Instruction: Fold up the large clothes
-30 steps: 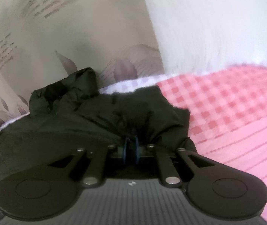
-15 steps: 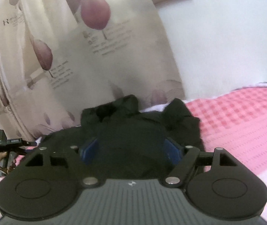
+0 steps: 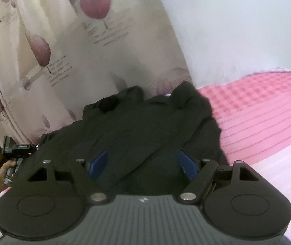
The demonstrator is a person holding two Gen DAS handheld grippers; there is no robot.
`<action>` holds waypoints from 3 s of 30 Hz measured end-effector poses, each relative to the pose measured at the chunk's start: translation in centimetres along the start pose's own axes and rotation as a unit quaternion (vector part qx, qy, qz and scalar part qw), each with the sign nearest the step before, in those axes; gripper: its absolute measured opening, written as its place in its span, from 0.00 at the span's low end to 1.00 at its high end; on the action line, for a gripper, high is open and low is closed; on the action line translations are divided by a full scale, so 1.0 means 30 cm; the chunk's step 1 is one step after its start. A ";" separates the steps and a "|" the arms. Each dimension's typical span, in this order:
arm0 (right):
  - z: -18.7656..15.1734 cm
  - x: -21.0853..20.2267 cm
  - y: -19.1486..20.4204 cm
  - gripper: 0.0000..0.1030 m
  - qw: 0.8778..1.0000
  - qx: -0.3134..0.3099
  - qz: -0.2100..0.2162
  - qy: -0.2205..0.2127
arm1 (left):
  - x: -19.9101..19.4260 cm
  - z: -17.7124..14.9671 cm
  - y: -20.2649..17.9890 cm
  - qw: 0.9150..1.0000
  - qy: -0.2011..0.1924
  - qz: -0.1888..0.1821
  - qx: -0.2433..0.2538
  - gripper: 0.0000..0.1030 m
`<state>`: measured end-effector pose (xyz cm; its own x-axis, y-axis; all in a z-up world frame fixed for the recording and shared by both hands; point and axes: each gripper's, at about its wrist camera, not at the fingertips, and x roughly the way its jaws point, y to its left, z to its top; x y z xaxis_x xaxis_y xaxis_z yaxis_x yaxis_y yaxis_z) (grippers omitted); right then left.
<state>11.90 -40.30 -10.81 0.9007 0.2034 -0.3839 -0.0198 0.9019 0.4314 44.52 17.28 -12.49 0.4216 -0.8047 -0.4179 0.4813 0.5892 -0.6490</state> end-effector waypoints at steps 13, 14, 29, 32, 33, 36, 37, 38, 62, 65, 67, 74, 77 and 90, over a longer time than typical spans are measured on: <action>0.066 0.018 -0.053 0.83 0.999 -0.015 -0.042 -0.016 | -0.106 -0.106 -0.016 0.998 -0.028 -0.018 -0.047 0.20; 0.074 0.028 -0.069 0.86 0.998 -0.018 -0.054 -0.011 | -0.106 -0.103 -0.014 0.998 -0.026 -0.017 -0.050 0.21; 0.030 0.160 -0.244 0.63 0.993 0.077 -0.031 0.081 | -0.083 -0.136 -0.069 0.999 -0.003 -0.002 -0.036 0.33; 0.021 0.125 -0.231 0.41 0.991 0.088 -0.021 0.096 | -0.145 -0.188 -0.090 0.998 -0.012 -0.010 -0.054 0.29; 0.011 0.102 -0.231 0.40 0.989 0.105 -0.014 0.100 | -0.170 -0.208 -0.098 0.998 -0.013 -0.013 -0.060 0.29; -0.057 -0.006 -0.201 0.39 0.984 0.129 0.009 0.121 | -0.253 -0.288 -0.114 0.997 -0.015 -0.018 -0.078 0.29; -0.082 -0.044 -0.193 0.39 0.983 0.135 0.013 0.126 | -0.276 -0.309 -0.109 0.996 -0.016 -0.020 -0.086 0.29; -0.100 -0.081 -0.189 0.39 0.982 0.140 0.017 0.126 | -0.294 -0.325 -0.106 0.996 -0.018 -0.019 -0.088 0.29; -0.226 0.207 0.651 0.05 0.940 -0.329 0.016 0.090 | -0.365 -0.266 -0.299 0.995 -0.018 0.055 -0.075 0.21; -0.242 0.272 0.611 0.04 0.948 -0.296 0.008 0.117 | -0.400 -0.202 -0.454 0.995 -0.007 0.077 -0.071 0.20; -0.246 0.298 0.594 0.04 0.954 -0.275 0.012 0.123 | -0.413 -0.156 -0.577 0.994 0.005 0.091 -0.065 0.20; -0.231 0.314 0.479 0.04 0.979 -0.146 0.056 0.129 | -0.258 -0.033 -1.030 0.992 0.048 0.110 -0.024 0.20; -0.213 0.325 0.434 0.04 0.984 -0.078 0.083 0.136 | -0.116 -0.014 -1.197 0.993 0.061 0.104 -0.017 0.20; -0.150 -0.066 -0.021 0.09 0.965 0.179 0.192 0.015 | 0.527 -0.343 -1.305 0.984 0.114 -0.038 -0.134 0.21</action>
<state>8.17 -39.55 -14.00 0.8441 0.5114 -0.1609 -0.1926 0.5693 0.7992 24.44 -19.26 -0.23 0.1950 -0.8586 -0.4740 0.2726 0.5117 -0.8147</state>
